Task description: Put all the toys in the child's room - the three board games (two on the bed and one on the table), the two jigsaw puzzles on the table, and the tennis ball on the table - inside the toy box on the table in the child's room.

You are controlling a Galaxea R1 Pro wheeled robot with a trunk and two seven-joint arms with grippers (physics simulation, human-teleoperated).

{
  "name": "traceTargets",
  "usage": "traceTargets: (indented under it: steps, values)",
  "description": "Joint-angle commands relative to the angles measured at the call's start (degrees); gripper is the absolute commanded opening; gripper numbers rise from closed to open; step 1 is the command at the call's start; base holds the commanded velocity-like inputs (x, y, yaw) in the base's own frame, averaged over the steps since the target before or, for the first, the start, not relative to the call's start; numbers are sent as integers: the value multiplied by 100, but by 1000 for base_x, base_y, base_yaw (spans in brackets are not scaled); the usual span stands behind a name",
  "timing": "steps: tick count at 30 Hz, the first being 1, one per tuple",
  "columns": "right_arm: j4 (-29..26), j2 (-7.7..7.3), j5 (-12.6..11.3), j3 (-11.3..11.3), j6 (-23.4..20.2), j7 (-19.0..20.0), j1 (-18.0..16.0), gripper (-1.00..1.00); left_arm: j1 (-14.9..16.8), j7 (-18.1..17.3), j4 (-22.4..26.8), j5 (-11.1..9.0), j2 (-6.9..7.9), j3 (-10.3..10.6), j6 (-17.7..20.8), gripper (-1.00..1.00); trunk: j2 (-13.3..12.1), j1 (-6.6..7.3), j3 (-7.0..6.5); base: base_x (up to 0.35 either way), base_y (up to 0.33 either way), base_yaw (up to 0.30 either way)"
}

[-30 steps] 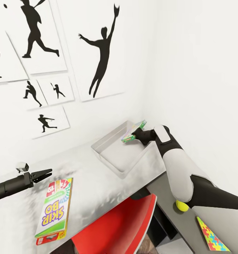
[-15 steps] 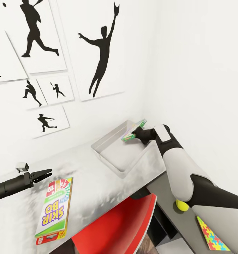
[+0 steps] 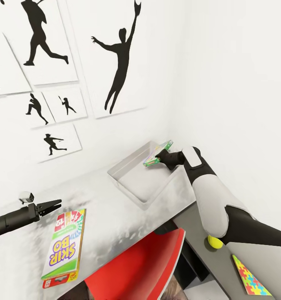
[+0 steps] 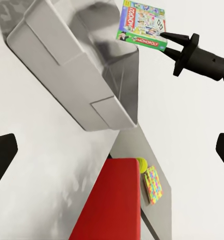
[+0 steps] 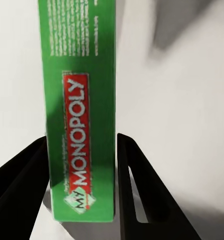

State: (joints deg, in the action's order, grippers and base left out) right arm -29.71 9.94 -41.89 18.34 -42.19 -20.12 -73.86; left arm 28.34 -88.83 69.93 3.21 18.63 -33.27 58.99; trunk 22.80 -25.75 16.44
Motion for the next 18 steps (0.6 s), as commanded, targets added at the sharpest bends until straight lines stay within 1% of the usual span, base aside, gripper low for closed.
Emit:
traceTargets:
  steps: [1, 9, 11, 14, 18]
  values:
    - [-9, 6, -65, 29, -10, -58, -6, -100, 5, -38, 4, 33, 0, -4, 60, 100, 12, -3, 20, 0, 0, 0]
    - [-17, 6, -67, 28, -22, -30, -22, -100, 5, -38, 4, 33, -6, -4, 60, 100, 12, -3, 93, 0, 0, 0]
    - [-17, 6, -66, 25, -20, 18, -24, -100, 5, -38, 4, 32, -6, -4, 60, 100, 12, -3, 107, 0, 0, 0]
    - [-17, 6, -65, 22, -18, 197, -37, -100, 5, -38, 4, 31, -8, -4, 60, 100, 12, -3, 114, 0, 0, 0]
    - [-17, 6, -65, 21, -17, 253, -55, -100, 5, -38, 4, 38, -9, -4, 60, 100, 12, -3, 116, 0, 0, 0]
